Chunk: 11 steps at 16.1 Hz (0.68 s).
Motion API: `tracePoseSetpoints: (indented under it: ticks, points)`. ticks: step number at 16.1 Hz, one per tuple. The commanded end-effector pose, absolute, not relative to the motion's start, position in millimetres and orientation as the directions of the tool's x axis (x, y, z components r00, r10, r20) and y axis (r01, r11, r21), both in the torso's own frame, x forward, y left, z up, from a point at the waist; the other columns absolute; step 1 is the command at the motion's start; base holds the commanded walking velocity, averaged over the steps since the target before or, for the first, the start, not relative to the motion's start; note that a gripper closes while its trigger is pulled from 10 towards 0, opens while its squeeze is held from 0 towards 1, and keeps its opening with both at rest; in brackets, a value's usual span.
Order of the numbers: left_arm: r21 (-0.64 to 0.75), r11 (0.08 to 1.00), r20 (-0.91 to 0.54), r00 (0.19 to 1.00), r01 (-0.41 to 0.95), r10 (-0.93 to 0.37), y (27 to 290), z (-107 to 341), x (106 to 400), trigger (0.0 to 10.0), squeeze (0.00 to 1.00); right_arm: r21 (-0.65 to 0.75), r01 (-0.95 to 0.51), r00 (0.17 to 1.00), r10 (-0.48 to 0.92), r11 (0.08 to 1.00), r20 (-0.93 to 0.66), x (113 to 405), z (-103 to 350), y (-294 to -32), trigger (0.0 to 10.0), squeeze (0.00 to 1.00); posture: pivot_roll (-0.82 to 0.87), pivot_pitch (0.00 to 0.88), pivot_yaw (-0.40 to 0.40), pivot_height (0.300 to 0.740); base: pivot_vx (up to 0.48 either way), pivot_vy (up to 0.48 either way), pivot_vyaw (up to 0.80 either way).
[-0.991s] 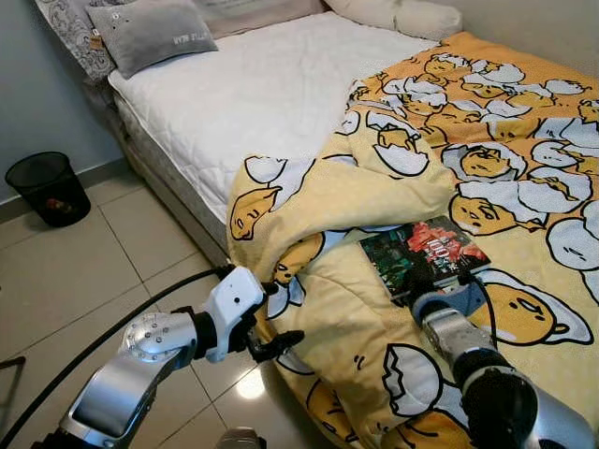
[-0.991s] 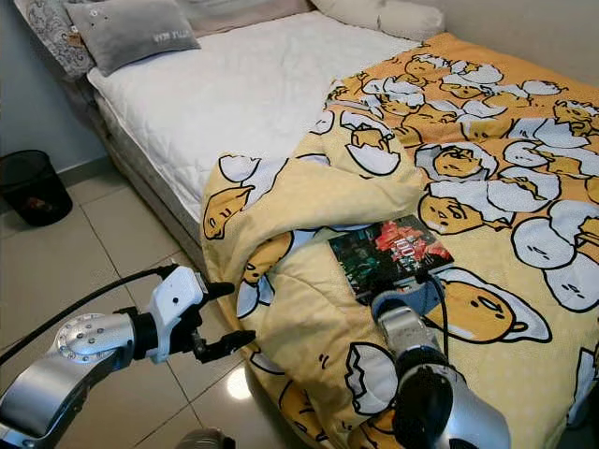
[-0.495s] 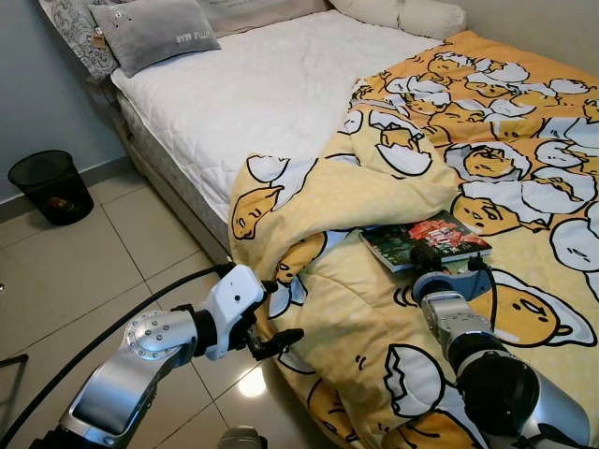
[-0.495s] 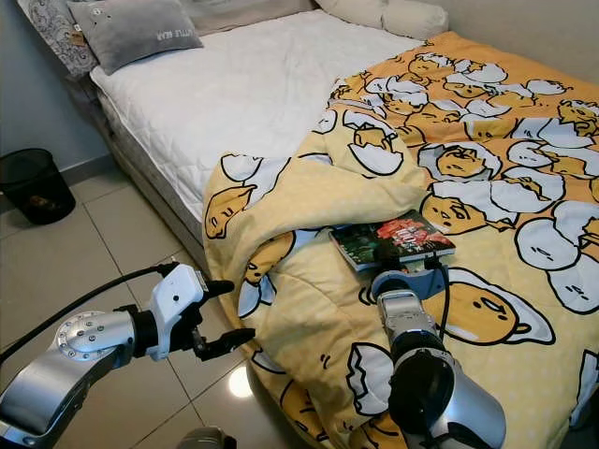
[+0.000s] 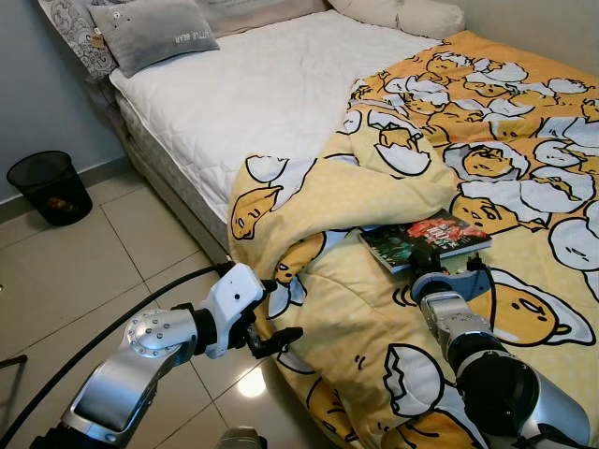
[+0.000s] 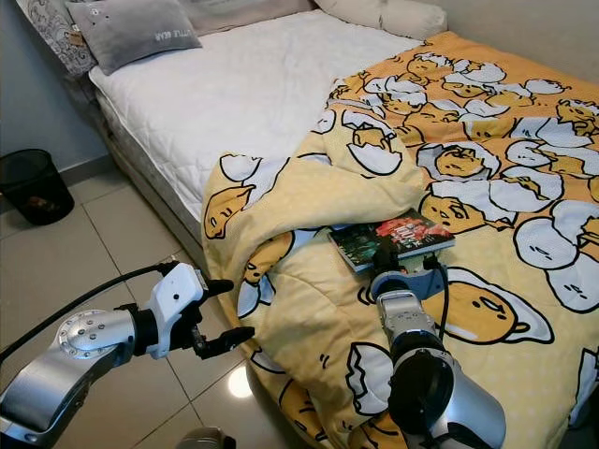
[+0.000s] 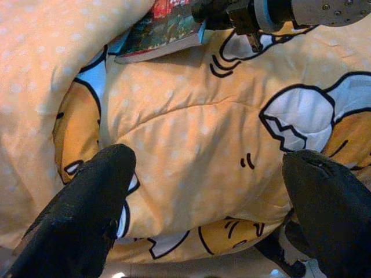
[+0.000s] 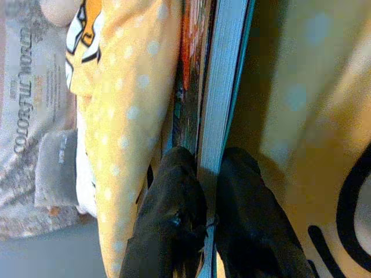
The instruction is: Clean up the room
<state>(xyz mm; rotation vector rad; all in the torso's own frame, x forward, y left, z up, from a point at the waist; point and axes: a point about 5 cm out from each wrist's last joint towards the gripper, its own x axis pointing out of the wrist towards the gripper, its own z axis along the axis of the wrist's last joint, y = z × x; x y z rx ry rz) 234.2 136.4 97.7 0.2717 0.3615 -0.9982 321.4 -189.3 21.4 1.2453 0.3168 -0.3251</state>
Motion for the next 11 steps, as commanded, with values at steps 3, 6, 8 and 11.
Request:
tracePoseSetpoints:
  ticks: [3,6,8,11]
  points:
    - [0.063,0.550,-0.376,0.531,0.833,-0.759,139.5,98.3,235.9,10.0,0.93,0.870,0.330,0.941,-0.052,0.366,-0.335,321.5,26.4,-198.6,0.0,0.00,0.23,0.000,0.012,0.740,0.000,0.000,0.00]
    - [0.100,0.676,-0.273,0.673,0.730,-0.687,147.1,98.8,236.2,10.0,0.93,0.880,0.212,0.977,-0.086,0.425,-0.194,313.2,40.3,-222.5,0.0,0.00,0.14,0.000,0.030,0.740,0.000,0.000,0.00]
    - [0.144,0.815,-0.189,0.824,0.561,-0.534,158.3,100.6,235.2,10.0,0.92,0.822,0.102,0.994,-0.093,0.560,-0.059,303.2,71.7,-222.9,0.0,0.00,0.11,0.000,0.034,0.740,0.000,0.000,0.00]
    - [0.149,0.887,-0.137,0.898,0.437,-0.419,165.2,102.6,236.1,10.0,0.67,0.667,0.051,0.994,-0.105,0.743,0.041,300.1,103.1,-212.8,4.6,0.00,0.08,0.000,0.039,0.740,0.000,0.000,0.00]
